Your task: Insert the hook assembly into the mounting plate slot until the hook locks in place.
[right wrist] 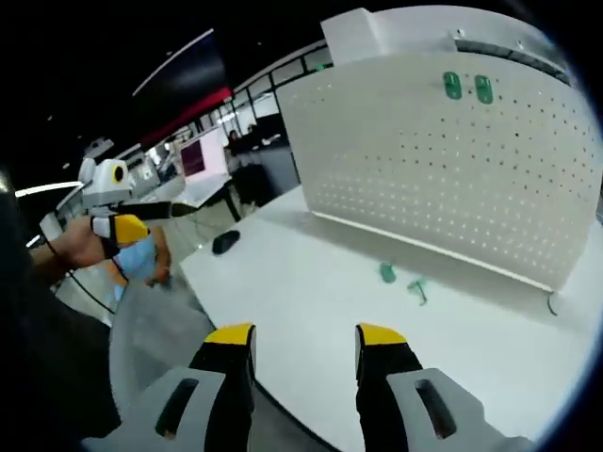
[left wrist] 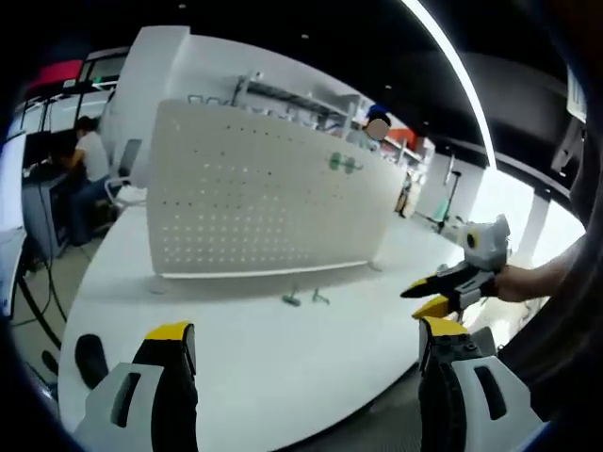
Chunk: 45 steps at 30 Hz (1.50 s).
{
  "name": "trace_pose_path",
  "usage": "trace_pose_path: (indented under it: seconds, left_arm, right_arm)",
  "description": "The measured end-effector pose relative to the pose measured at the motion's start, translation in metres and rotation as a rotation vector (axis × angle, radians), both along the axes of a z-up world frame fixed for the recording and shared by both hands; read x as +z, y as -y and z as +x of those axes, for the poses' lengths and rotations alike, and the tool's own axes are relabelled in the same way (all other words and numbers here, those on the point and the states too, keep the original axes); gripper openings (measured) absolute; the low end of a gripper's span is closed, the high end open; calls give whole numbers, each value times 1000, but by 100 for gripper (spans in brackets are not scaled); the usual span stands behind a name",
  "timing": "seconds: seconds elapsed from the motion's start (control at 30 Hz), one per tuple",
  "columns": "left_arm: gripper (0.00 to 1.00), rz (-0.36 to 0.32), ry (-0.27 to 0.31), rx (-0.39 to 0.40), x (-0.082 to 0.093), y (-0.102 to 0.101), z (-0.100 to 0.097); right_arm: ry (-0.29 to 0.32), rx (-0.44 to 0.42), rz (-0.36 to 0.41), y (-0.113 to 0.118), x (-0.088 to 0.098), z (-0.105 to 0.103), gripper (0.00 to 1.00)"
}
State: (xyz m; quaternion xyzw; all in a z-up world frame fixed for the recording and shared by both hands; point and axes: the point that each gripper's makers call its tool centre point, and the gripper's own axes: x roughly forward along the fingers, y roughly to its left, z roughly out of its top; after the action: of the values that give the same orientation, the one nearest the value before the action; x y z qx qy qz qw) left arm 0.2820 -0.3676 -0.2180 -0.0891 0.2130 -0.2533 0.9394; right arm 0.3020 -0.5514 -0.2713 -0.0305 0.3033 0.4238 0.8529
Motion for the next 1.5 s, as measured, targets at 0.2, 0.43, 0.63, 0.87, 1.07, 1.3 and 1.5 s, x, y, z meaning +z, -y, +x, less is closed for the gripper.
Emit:
trace_pose_path:
  seconds: [0.2, 0.43, 0.63, 0.87, 1.07, 1.3, 1.5]
  left_arm:
    - [100, 2, -11, 8, -3, -2, 1]
    - [100, 7, -20, 13, -4, -2, 3]
    - [100, 6, -25, 26, -4, -3, 5]
    - [100, 7, -32, 40, -5, -7, 5]
    - [100, 8, -41, 55, -8, -10, 5]
    - [100, 5, -49, 72, -10, -13, 3]
    - [100, 2, -57, 69, -12, -11, 3]
  right_arm:
    - [-59, 55, -5, -11, -13, 18, 40]
    - [-64, 106, -44, -20, -25, 46, 39]
    - [-76, 126, -57, -28, -34, 65, 39]
    - [-90, 139, -80, -32, -45, 92, 39]
    - [-107, 157, -118, -35, -61, 110, 39]
    - [-129, 152, -131, -36, -70, 129, 39]
    - [-140, 158, -156, -39, -79, 140, 39]
